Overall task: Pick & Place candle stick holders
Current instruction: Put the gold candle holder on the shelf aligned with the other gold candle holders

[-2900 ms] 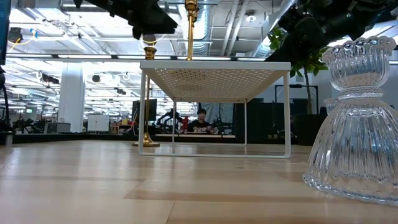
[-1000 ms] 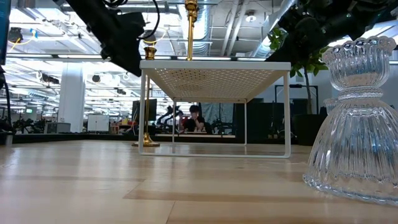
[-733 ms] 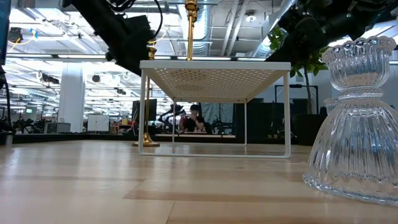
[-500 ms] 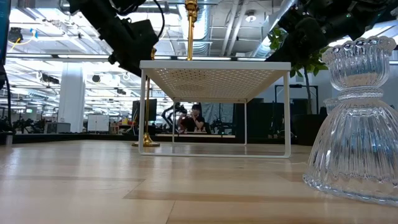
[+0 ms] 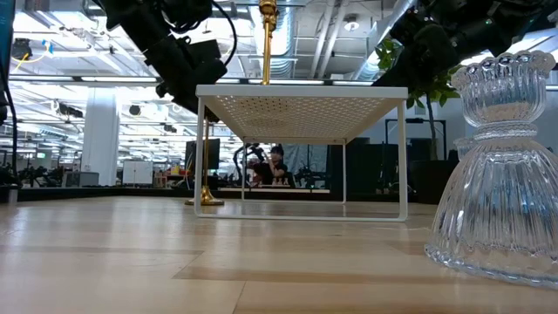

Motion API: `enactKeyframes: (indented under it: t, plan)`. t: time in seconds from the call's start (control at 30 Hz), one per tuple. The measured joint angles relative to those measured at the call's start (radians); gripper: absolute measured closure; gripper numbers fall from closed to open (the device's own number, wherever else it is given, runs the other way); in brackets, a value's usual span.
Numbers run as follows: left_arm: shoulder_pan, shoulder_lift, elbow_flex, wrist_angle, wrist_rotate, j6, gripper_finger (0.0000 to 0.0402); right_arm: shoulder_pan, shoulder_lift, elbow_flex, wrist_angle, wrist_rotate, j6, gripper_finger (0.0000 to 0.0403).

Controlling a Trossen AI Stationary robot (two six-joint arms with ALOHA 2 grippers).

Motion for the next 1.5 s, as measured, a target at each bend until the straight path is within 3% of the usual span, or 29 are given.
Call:
enactKeyframes:
  t: [0.17,0.37,0.6,0.87,1.27,1.5]
  plan:
    - [-0.001,0.000,0.001,0.008,-0.002,0.034,0.0386,0.000,0.000,0.000,0.000,0.000,0.000,0.0403]
    - [-0.007,-0.031,0.000,-0.005,0.005,0.085,0.0386,0.000,0.000,0.000,0.000,0.000,0.000,0.0403]
    - [-0.006,-0.213,0.006,-0.077,0.001,0.096,0.0388,0.000,0.000,0.000,-0.001,0.000,0.000,0.0403]
    - [-0.006,-0.335,0.149,-0.292,0.000,0.047,0.0388,0.000,0.000,0.000,0.000,0.000,0.000,0.0403]
    - [0.045,-0.139,0.503,-0.289,0.005,0.231,0.0388,0.000,0.000,0.000,0.000,0.000,0.000,0.0403]
    - [0.181,0.028,0.658,-0.289,0.247,0.240,0.0388,0.000,0.000,0.000,0.000,0.000,0.000,0.0403]
